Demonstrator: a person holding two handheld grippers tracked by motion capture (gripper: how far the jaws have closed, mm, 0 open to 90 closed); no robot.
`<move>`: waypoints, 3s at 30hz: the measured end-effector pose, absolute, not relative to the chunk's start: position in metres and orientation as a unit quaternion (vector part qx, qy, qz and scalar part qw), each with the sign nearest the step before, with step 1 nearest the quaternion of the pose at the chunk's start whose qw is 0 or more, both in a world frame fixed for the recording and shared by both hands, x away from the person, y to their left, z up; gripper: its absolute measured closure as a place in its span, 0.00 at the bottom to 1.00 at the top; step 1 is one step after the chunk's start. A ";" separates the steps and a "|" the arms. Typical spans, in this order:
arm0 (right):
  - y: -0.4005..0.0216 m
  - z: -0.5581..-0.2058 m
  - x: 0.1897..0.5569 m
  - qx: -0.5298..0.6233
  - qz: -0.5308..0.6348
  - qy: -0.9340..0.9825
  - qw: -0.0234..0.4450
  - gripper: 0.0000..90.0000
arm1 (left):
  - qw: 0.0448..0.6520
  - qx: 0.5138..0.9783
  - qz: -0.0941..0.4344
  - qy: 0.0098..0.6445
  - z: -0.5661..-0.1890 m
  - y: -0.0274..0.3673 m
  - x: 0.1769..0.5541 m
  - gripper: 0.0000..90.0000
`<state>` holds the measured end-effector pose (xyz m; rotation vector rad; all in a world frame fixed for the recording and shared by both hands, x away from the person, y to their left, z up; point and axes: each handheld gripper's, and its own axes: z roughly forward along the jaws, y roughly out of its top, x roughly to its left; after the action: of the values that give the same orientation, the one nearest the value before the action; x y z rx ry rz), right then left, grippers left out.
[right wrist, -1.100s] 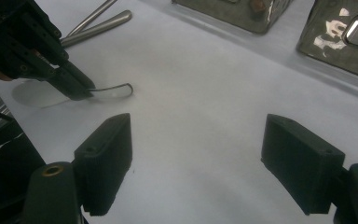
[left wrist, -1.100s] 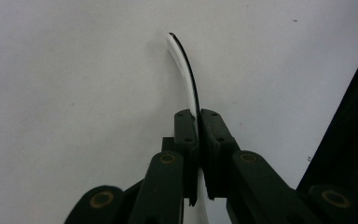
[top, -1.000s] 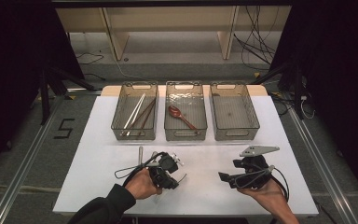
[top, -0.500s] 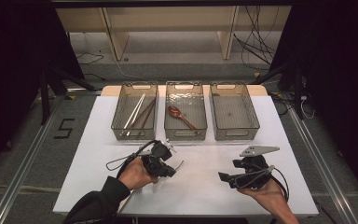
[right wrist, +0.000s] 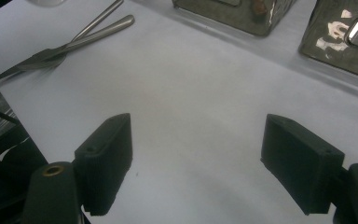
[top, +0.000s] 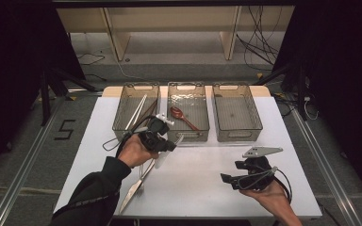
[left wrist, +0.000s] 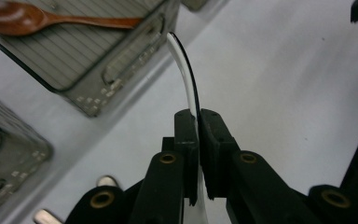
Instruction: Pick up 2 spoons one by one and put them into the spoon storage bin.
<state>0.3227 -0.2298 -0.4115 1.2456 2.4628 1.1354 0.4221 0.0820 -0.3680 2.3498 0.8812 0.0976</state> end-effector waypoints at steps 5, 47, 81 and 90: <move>-0.230 -0.412 0.323 0.416 0.379 0.823 0.077 0.28 | 0.314 0.886 0.049 0.337 -0.358 0.077 0.438 0.95; -0.230 -0.412 0.324 0.410 0.384 0.824 0.072 0.28 | 0.320 0.862 0.096 0.381 -0.352 0.049 0.540 0.95; -0.229 -0.412 0.323 0.406 0.384 0.826 0.070 0.28 | 0.345 0.846 0.091 0.397 -0.345 0.055 0.524 0.54; -0.229 -0.412 0.323 0.407 0.385 0.826 0.071 0.28 | 0.344 0.844 0.074 0.405 -0.335 0.092 0.490 0.37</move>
<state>0.3232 -0.2292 -0.4116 1.2230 2.4822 1.1561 0.4899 0.0919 -0.3351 2.1912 1.0533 0.1930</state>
